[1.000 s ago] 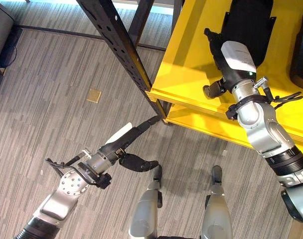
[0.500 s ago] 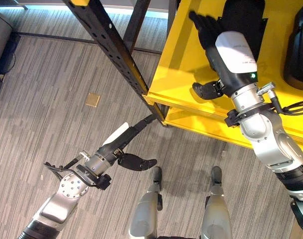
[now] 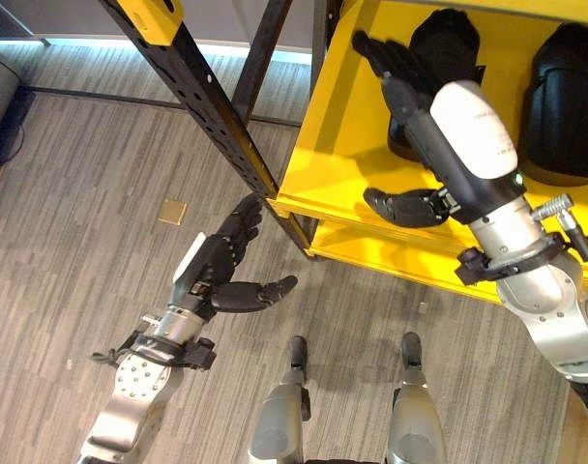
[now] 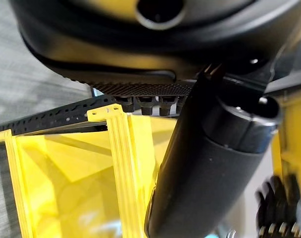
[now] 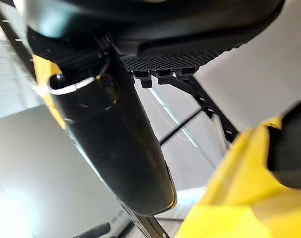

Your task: Move parts from the plastic box to the shelf.

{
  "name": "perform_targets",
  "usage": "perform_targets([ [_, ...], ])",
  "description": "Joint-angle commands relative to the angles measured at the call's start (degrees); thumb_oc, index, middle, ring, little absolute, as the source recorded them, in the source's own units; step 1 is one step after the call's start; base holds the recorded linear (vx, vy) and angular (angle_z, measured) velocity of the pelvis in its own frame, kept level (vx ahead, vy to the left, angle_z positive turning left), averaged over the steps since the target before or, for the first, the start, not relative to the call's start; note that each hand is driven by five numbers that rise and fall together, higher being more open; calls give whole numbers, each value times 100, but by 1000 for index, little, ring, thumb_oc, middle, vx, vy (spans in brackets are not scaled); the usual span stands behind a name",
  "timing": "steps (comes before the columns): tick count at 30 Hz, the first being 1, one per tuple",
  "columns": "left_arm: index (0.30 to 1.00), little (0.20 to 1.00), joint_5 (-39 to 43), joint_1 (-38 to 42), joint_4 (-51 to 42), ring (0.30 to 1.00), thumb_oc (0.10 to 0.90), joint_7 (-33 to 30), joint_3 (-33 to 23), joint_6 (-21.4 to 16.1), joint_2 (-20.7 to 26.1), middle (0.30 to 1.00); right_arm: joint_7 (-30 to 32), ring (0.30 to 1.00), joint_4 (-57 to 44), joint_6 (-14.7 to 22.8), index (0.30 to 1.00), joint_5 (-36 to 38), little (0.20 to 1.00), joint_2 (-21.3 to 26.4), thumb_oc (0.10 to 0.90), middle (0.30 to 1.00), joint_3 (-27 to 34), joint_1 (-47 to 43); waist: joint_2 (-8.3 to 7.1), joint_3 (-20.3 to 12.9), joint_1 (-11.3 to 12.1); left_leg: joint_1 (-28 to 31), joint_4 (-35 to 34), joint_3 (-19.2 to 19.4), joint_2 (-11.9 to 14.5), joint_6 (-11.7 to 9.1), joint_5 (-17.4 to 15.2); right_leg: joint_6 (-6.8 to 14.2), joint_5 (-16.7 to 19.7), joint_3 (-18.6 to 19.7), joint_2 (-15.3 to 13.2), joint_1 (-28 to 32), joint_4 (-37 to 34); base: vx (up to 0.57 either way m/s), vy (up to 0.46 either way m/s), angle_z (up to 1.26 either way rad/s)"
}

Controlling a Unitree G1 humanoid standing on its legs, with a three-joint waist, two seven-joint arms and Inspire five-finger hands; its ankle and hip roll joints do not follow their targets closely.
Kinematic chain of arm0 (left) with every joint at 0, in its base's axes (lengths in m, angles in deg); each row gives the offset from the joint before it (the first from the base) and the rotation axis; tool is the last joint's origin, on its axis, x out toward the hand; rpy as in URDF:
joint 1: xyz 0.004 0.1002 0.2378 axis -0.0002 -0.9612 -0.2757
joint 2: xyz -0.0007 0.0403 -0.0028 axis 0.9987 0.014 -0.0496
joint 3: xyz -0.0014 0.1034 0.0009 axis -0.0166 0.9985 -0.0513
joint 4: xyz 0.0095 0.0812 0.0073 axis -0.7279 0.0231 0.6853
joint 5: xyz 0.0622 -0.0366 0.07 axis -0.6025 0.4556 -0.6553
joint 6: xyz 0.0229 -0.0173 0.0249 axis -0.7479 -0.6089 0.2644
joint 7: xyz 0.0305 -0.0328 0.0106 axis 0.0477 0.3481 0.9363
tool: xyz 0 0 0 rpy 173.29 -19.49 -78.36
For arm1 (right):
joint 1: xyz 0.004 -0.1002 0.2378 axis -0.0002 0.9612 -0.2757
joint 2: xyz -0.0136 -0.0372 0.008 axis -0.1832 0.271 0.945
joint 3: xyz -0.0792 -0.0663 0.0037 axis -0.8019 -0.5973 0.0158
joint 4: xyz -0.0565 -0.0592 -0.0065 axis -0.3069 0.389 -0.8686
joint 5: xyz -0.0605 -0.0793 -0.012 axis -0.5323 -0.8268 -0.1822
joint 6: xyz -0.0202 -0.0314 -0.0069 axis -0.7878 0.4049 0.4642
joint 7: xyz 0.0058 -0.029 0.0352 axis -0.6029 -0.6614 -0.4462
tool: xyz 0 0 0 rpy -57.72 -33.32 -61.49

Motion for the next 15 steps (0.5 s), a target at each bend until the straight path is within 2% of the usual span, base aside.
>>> perform_targets([
  [1, 1000, 1000, 933, -640, -520, 1000, 900, 539, -378, -465, -23, 1000, -297, 1000, -469, 796, 1000, 1505, 1000, -24, 900, 1000, 707, 684, -503, -1201, -230, 432, 127, 500, 217, 282, -748, -105, -688, -155, 51, 226, 296, 57, -28, 3],
  [2, 1000, 1000, 994, -663, -517, 1000, 900, 588, -375, -457, -29, 1000, -378, 1000, -479, 783, 1000, 1652, 1000, -20, 900, 1000, 769, 783, -511, -1228, -226, 452, 107, 500, 224, 280, -740, -105, -682, -156, 54, 243, 281, 101, -61, 0],
  [3, 1000, 1000, 1375, -811, -525, 1000, 900, 854, -388, -320, -130, 1000, -753, 1000, -521, 686, 1000, 2523, 1000, 35, 900, 1000, 974, 1337, -612, -1367, -279, 568, 32, 524, 301, 262, -711, -97, -654, -140, 63, 353, 204, 84, -56, -1],
  [6, 1000, 1000, 1720, -969, -374, 1000, 900, 1140, -395, -369, -252, 1000, -1350, 1000, -402, 530, 1000, 3614, 1000, -26, 900, 1000, 1159, 2036, -752, -1558, -357, 768, -150, 557, 416, 217, -650, -79, -608, -100, 87, 525, 39, 64, -53, -8],
  [7, 1000, 1000, 1704, -981, -366, 1000, 900, 1155, -395, -380, -256, 1000, -1411, 1000, -392, 515, 1000, 3685, 1000, -28, 900, 1000, 1174, 2074, -762, -1569, -361, 790, -173, 561, 424, 210, -639, -76, -600, -97, 89, 543, 18, 30, -42, -8],
  [9, 1000, 1000, 1735, -1029, -224, 1000, 900, 1368, -451, -425, -221, 1000, -1892, 1000, -200, 420, 1000, 4350, 1000, -20, 900, 1000, 1332, 2439, -848, -1697, -429, 954, -399, 620, 556, 129, -525, -30, -496, -101, 92, 667, -206, 14, -31, -7],
  [13, 1000, 1000, 1953, -1032, -49, 1000, 900, 1566, -476, -462, -172, 1000, -2447, 1000, -36, 322, 1000, 5205, 1000, 11, 900, 1000, 1523, 2783, -909, -1843, -513, 1118, -546, 709, 609, 85, -502, 75, -317, -73, 55, 741, -477, -1, -7, -7],
  [15, 1000, 1000, 1927, -1000, 36, 1000, 900, 1654, -496, -581, -127, 1000, -2918, 1000, 142, 99, 1000, 5839, 1000, -36, 900, 1000, 1561, 2877, -931, -1909, -545, 1158, -546, 756, 602, 82, -532, 130, -260, -28, 41, 667, -477, -27, 6, -14],
])
